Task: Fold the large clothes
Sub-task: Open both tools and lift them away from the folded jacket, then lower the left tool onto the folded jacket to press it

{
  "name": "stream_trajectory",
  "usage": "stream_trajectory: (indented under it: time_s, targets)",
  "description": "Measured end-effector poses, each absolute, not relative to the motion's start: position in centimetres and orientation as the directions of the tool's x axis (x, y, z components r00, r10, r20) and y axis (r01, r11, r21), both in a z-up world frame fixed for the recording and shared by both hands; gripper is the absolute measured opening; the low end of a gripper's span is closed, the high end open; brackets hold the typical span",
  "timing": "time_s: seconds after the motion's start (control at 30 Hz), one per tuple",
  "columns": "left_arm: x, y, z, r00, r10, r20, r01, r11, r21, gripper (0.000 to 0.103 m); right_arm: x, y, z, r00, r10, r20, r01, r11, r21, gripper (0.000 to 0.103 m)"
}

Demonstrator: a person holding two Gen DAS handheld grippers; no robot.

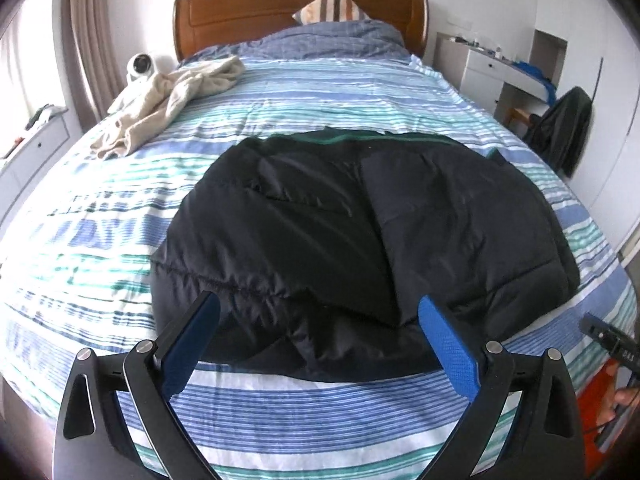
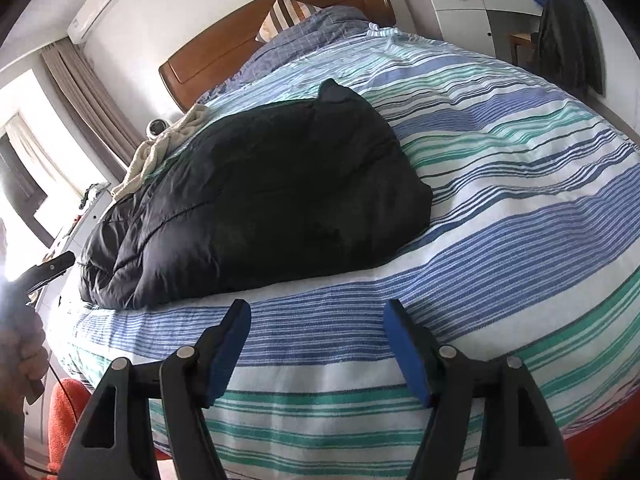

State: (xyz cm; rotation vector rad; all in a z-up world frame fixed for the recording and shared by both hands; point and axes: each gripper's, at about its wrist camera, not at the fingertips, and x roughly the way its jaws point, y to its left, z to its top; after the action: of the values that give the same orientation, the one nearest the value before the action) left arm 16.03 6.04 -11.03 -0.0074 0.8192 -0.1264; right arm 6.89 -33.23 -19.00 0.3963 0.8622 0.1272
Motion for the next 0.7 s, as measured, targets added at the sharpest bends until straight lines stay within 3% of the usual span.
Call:
stream_trajectory:
  time_s: [0.47, 0.7]
  targets:
    - [16.7, 7.1, -10.5, 0.671, -0.128, -0.730, 0.088, 0.992, -0.092, 0.100, 6.7, -33.2, -18.7, 0.644, 0.284, -0.710, 0.046, 0.912, 0.407, 0.070]
    - [19.3, 5.8, -8.2, 0.657, -0.247, -0.712, 0.155, 0.969, -0.192, 0.100, 7.2, -34.5, -17.7, 0.663, 0.276, -0.696, 0.051, 0.911, 0.410, 0.070]
